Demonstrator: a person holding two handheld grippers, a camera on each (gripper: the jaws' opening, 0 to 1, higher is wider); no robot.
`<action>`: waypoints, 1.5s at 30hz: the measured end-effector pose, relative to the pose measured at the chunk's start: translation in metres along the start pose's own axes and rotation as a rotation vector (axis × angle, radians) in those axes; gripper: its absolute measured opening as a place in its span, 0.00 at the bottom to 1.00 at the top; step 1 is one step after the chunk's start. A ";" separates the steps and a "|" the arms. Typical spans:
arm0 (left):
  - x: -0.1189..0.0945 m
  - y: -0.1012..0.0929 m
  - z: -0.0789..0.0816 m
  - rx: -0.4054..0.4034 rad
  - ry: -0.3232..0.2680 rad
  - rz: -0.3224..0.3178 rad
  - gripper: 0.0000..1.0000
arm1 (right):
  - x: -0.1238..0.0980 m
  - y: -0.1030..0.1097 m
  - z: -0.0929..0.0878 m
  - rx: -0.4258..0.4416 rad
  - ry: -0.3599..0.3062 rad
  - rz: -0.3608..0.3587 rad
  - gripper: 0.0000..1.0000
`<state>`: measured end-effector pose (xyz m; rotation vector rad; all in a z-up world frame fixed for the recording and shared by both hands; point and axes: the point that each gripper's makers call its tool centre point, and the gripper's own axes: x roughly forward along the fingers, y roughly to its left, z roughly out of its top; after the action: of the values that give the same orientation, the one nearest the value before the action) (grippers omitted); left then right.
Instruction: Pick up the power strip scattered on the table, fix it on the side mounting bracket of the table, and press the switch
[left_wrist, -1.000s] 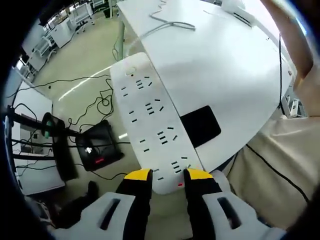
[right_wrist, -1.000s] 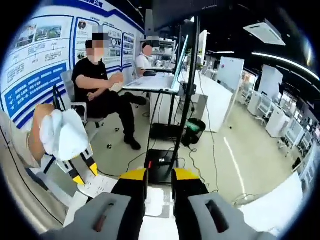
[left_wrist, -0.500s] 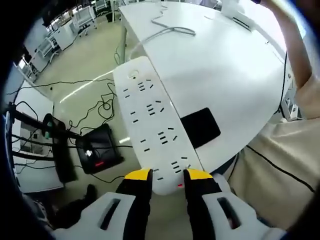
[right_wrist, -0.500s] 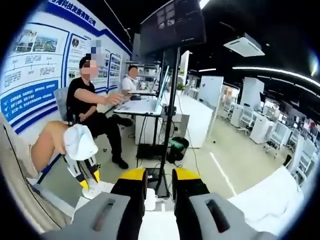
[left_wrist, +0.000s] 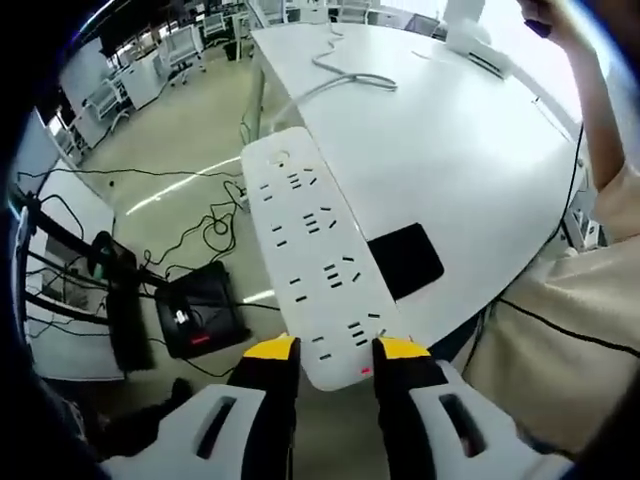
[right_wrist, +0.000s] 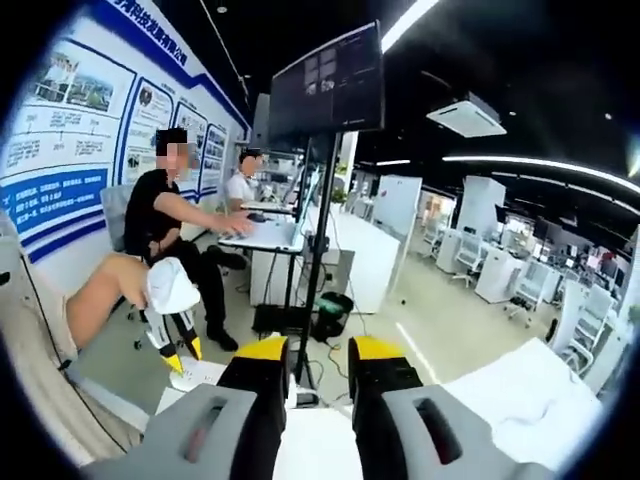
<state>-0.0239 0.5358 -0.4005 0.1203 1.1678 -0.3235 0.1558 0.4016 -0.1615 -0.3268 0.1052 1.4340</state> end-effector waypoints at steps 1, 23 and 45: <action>0.000 0.000 0.000 -0.001 -0.004 0.004 0.35 | -0.005 -0.001 0.000 0.004 -0.008 -0.008 0.20; -0.054 -0.018 0.085 0.104 -0.520 0.024 0.40 | -0.122 -0.038 -0.033 0.081 -0.089 -0.209 0.23; -0.090 -0.035 0.171 0.176 -1.015 0.144 0.54 | -0.233 -0.047 -0.071 0.107 -0.238 -0.450 0.29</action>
<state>0.0841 0.4748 -0.2482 0.1652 0.1236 -0.2999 0.1777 0.1548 -0.1596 -0.0806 -0.0822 1.0069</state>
